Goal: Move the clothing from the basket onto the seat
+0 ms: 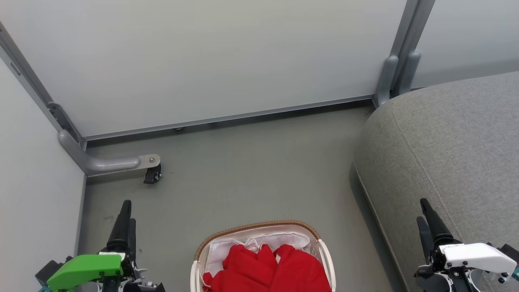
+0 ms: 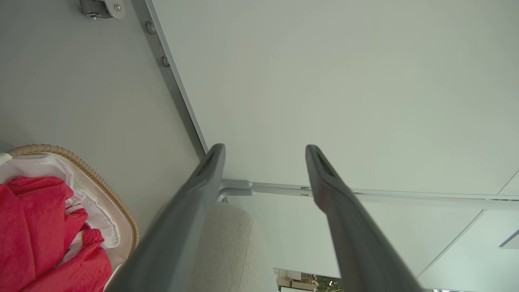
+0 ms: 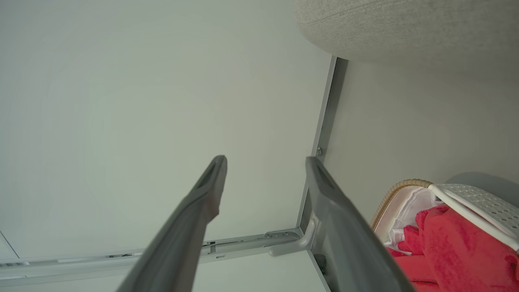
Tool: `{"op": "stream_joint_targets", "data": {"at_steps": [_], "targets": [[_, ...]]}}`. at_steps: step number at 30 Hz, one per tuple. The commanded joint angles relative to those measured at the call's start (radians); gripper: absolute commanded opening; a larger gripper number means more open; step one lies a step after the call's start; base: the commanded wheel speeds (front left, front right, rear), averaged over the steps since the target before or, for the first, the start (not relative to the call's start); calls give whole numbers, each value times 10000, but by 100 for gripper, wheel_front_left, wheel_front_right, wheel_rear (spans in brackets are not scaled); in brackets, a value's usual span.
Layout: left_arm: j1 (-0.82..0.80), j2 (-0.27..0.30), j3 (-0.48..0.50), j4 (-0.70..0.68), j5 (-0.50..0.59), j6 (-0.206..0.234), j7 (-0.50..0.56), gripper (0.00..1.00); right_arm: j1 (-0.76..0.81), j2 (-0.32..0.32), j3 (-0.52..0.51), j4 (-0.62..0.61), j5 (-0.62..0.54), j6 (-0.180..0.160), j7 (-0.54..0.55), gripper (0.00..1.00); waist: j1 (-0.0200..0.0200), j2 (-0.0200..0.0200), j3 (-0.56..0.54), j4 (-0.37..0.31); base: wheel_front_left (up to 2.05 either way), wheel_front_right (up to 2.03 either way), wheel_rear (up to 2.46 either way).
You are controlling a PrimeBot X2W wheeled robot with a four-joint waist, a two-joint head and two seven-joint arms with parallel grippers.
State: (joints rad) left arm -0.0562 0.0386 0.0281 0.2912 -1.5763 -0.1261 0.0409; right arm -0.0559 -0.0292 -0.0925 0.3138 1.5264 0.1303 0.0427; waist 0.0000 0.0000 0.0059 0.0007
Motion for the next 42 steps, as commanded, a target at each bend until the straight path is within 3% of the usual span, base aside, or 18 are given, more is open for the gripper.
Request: {"op": "stream_joint_targets", "data": {"at_steps": [1,8,22,36,42], "targets": [[-122,43,-75,-222,196,-13,-119,100,-170,-95,-49,-143,-306,1,-131,100,0,0,3,3,0,0,0],[-199,54,-141,-357,1042,-17,-408,100,-146,-110,-105,-540,-1757,1,-421,100,0,0,22,15,0,0,0],[-261,73,-59,-790,3827,23,-942,100,-22,-139,64,-1204,-5067,2,-957,100,0,0,35,54,0,0,0],[47,88,-687,-990,6998,160,-1404,100,44,-156,244,-1236,-7291,3,-1422,100,0,0,36,63,0,0,0],[142,95,-818,-936,7839,311,-1586,100,74,-168,403,-1158,-8312,3,-1606,100,0,0,38,51,0,0,0]]}}
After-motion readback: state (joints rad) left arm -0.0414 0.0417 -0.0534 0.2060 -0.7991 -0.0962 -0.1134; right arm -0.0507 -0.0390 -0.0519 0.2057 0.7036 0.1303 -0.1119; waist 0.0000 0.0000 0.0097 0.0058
